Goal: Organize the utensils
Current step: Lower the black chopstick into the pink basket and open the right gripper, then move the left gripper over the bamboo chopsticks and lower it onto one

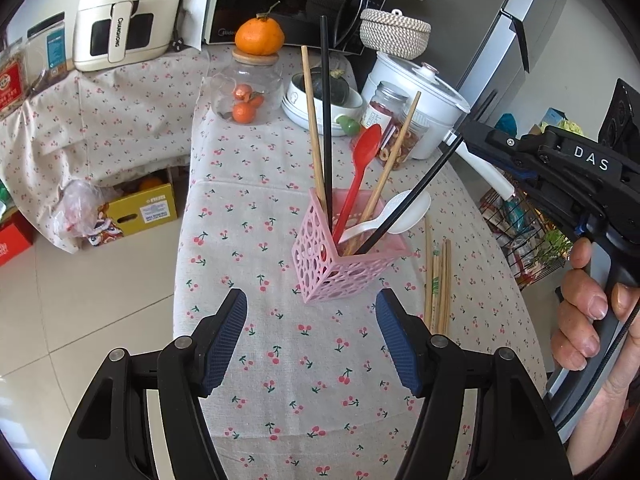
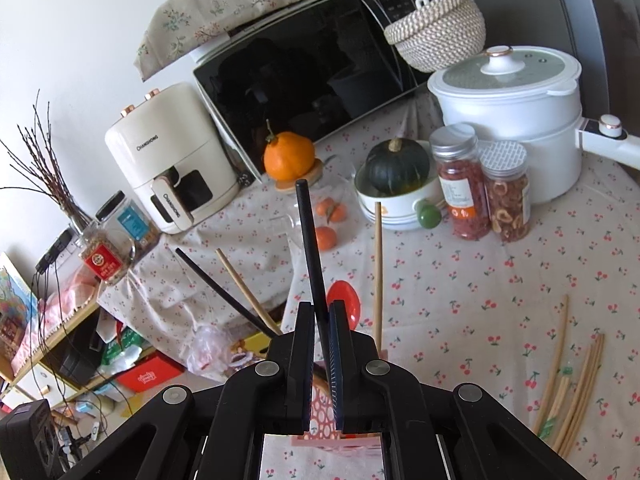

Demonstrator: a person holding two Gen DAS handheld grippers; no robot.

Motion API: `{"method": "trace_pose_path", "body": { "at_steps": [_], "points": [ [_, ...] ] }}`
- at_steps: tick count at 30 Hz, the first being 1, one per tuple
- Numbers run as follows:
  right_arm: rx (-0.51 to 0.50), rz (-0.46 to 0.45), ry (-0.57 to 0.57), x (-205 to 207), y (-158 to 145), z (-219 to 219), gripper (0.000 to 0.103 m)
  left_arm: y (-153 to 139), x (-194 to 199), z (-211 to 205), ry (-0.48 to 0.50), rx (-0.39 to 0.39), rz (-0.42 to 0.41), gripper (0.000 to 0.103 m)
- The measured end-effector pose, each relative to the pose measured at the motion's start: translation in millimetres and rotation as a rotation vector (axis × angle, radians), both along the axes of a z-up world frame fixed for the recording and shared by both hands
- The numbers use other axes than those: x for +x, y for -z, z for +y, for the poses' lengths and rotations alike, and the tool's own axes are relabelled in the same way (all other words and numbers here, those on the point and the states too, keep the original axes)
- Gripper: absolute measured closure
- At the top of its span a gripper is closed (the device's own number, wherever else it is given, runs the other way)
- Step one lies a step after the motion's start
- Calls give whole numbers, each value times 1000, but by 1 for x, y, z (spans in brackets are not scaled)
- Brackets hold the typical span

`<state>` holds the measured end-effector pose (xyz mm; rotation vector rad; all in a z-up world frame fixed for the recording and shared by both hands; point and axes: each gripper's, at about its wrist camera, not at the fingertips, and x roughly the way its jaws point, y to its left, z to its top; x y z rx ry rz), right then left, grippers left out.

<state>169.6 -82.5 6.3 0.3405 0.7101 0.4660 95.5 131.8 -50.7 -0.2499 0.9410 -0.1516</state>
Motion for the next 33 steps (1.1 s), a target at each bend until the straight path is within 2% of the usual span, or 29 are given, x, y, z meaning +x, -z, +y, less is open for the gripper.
{"method": "trace_pose_path", "body": {
  "at_steps": [5, 6, 8, 13, 17, 22, 33],
  "points": [
    [28, 35, 13, 2, 3, -12, 86, 2, 2, -5, -26, 30, 10, 33],
    [36, 35, 18, 2, 2, -16, 82, 2, 2, -6, -32, 32, 9, 33],
    [49, 34, 31, -1, -1, -25, 61, 2, 1, -9, -40, 25, 9, 30],
    [55, 15, 55, -10, -11, -52, 41, 4, -1, -19, -48, 3, 14, 22],
    [37, 5, 78, -18, -12, -78, 26, 9, -4, -38, -14, 38, 13, 20],
    [-17, 33, 116, -21, -3, -111, 21, 19, -6, -66, 52, 54, 42, 19],
    [-213, 131, 171, -30, 30, -171, 16, 37, 0, -124, 128, 137, 77, 19]
  ]
}}
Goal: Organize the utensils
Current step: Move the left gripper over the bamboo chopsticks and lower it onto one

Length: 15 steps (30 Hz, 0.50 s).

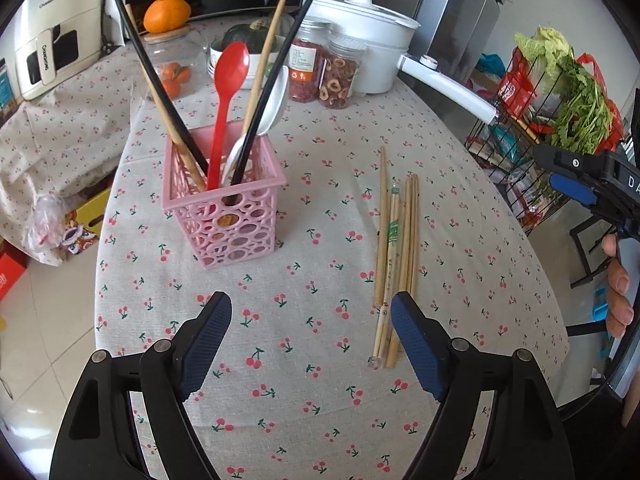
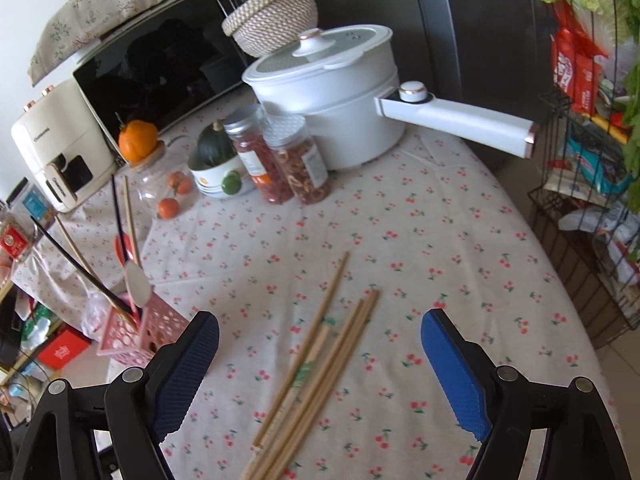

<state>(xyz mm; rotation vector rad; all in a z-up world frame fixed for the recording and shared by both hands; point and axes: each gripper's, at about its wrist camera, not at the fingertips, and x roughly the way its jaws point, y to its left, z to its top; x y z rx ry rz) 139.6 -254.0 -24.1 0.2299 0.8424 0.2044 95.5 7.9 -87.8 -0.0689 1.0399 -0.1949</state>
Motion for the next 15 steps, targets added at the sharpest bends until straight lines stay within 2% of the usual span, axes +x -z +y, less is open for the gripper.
{"method": "trace_pose_path", "body": {
  "at_steps": [6, 10, 12, 15],
  "points": [
    [-92, 146, 71, 5, 28, -27, 16, 11, 14, -27, 10, 18, 39, 19],
    [-37, 277, 103, 14, 50, -48, 16, 23, 25, -57, 49, 28, 63, 19],
    [-9, 315, 119, 17, 58, -56, 16, 28, 30, -73, 75, 28, 53, 19],
    [-26, 350, 132, 21, 62, -61, 16, 32, 45, -95, 92, 31, 41, 19]
  ]
}}
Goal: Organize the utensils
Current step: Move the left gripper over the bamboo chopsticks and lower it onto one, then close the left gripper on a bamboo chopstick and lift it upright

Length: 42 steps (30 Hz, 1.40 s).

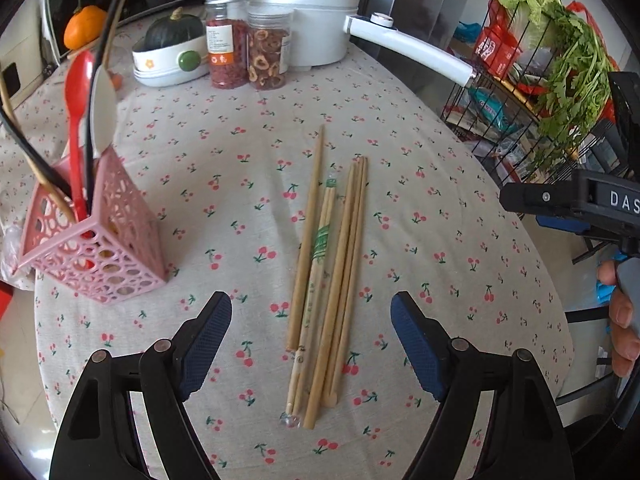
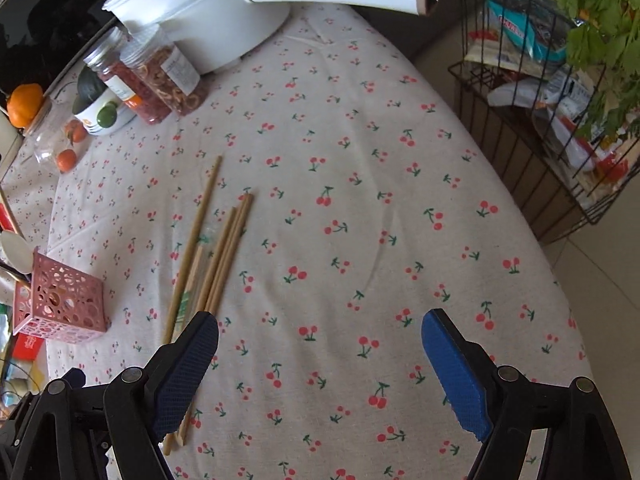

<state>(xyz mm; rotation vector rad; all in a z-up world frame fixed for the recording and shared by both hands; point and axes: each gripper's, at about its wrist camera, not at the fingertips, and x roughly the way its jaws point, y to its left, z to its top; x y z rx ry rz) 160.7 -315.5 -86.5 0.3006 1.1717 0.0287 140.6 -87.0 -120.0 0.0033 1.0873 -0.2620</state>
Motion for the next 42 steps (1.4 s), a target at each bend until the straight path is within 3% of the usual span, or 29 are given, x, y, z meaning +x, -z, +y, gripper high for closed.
{"method": "trace_pose_path", "body": {
  "at_steps": [3, 8, 14, 22, 26, 30, 37, 42],
  "points": [
    [-38, -2, -4, 4, 1, -4, 16, 4, 24, -14, -25, -18, 7, 22],
    [-53, 26, 22, 12, 9, -21, 16, 12, 75, -31, -63, -20, 35, 52],
    [-12, 64, 76, 21, 19, -40, 16, 31, 128, -43, -91, 19, 78, 72],
    [-11, 52, 51, 29, 17, -42, 16, 50, 153, -55, -75, 115, 103, 81],
    [-26, 51, 55, 31, 18, -45, 16, 51, 153, -60, -49, 165, 102, 95],
    [-18, 59, 65, 31, 20, -47, 16, 45, 143, -60, -21, 186, 88, 95],
    [-32, 65, 52, 31, 22, -34, 16, -4, 91, -46, 64, 133, -14, 96],
    [-62, 68, 20, 31, 24, -14, 16, -38, 48, -20, 88, 45, -83, 96]
  ]
}}
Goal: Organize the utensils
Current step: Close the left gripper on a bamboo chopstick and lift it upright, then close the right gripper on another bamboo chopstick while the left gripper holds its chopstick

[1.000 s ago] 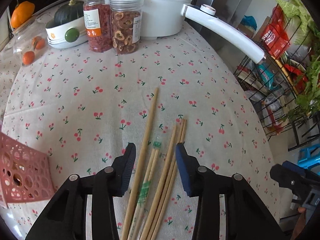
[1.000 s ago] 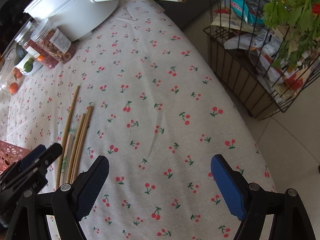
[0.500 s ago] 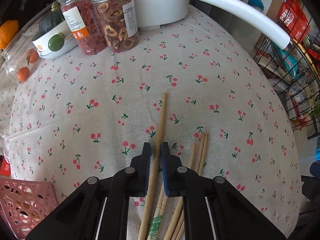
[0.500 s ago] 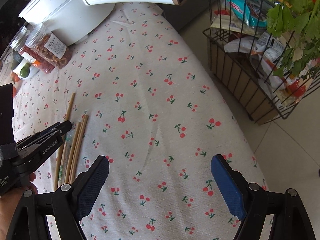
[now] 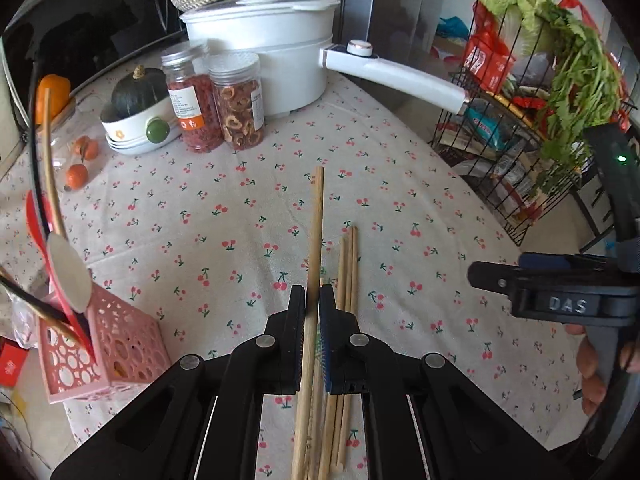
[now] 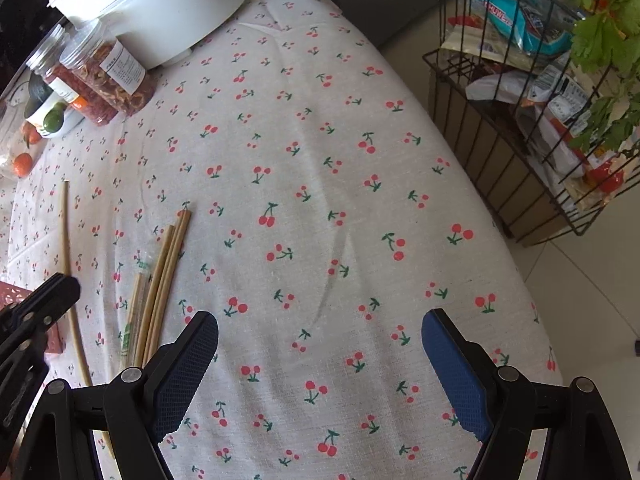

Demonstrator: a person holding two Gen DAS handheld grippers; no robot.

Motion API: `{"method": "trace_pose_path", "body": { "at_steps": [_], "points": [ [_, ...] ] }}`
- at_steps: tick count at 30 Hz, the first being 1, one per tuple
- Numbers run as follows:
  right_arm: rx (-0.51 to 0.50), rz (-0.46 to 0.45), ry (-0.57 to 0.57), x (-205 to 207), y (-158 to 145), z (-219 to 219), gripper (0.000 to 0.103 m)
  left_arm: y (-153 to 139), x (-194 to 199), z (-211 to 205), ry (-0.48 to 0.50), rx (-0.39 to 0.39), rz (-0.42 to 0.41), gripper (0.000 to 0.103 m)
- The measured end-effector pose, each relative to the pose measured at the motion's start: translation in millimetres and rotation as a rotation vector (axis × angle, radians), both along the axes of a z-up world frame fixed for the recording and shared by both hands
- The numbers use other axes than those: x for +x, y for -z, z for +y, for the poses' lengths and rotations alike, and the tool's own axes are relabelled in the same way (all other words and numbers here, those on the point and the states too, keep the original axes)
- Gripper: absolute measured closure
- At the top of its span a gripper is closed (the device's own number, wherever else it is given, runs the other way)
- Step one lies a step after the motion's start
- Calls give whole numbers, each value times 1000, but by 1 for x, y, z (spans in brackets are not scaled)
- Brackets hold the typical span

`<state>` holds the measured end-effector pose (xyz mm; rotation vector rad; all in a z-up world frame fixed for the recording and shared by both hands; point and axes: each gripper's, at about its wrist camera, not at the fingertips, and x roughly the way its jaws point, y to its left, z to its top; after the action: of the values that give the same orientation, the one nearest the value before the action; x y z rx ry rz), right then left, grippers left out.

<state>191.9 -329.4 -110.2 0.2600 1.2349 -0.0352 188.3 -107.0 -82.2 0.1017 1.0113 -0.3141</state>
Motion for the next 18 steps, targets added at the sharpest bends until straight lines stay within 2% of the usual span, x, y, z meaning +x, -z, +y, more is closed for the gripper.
{"method": "trace_pose_path", "body": {
  "at_steps": [7, 10, 15, 18],
  "points": [
    [-7, -6, -44, 1, 3, 30, 16, -32, -62, 40, 30, -81, -140, 97],
    [9, 2, -58, 4, 10, 42, 16, -39, -80, 57, 29, -143, -176, 97],
    [7, 5, -119, 9, 22, 69, 16, -47, -95, 78, 22, -237, -161, 96],
    [2, 3, -160, 12, 29, 84, 16, -49, -100, 84, 26, -257, -147, 97]
  ]
}}
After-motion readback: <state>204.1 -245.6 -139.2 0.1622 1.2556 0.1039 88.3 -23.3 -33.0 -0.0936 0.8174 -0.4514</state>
